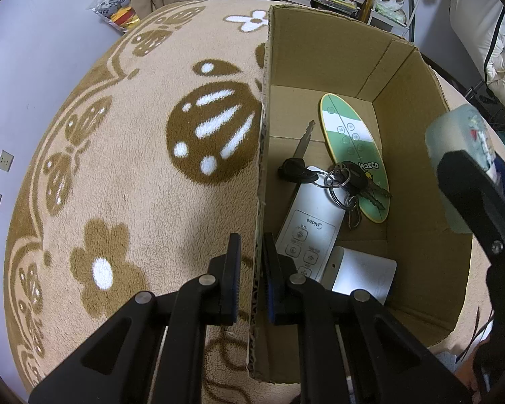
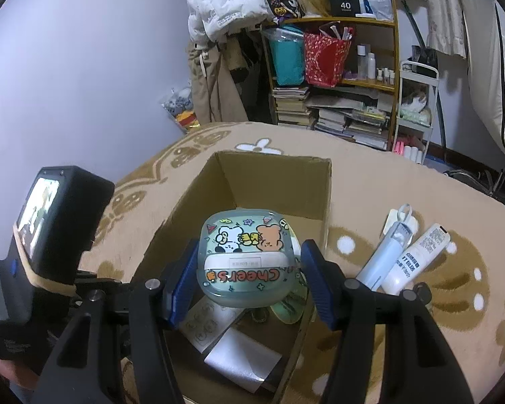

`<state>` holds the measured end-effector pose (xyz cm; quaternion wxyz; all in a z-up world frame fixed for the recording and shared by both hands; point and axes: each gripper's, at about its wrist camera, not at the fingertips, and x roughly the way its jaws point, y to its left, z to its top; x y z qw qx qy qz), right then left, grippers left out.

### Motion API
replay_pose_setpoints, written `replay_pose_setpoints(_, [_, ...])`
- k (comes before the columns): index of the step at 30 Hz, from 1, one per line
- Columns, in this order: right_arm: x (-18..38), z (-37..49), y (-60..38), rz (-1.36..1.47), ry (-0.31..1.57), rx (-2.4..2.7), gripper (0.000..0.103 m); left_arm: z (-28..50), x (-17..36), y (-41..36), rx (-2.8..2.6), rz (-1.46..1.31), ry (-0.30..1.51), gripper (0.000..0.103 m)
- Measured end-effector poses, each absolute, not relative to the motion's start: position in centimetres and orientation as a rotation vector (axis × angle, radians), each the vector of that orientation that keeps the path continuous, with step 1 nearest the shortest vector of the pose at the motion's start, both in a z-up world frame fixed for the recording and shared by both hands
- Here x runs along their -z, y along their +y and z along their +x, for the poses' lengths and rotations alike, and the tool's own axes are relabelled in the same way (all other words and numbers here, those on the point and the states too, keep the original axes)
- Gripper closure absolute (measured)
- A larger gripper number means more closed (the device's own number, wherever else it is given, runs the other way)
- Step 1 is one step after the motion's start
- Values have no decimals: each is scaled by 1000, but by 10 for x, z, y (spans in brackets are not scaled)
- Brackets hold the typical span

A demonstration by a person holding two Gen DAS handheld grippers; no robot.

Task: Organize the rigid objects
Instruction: 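Lower the green case into the box and release it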

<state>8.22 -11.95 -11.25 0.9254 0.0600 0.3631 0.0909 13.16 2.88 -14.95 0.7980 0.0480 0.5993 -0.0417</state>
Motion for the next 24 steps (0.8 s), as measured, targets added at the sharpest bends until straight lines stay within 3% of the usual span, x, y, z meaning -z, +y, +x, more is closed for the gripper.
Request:
replay_pose_setpoints(18, [105, 83, -122, 114, 728, -160, 38, 131, 151, 29, 93, 100, 1289, 90])
replay_pose_setpoints(21, [99, 83, -128, 107, 713, -130, 30, 130, 152, 28, 88, 118, 1289, 89])
replay_pose_setpoints(23, [95, 82, -133, 92, 690, -100, 16, 130, 151, 28, 87, 116, 1290, 89])
replay_pose_setpoints(24, [93, 81, -136, 88, 678, -88, 14, 130, 152, 28, 88, 114, 1292, 89])
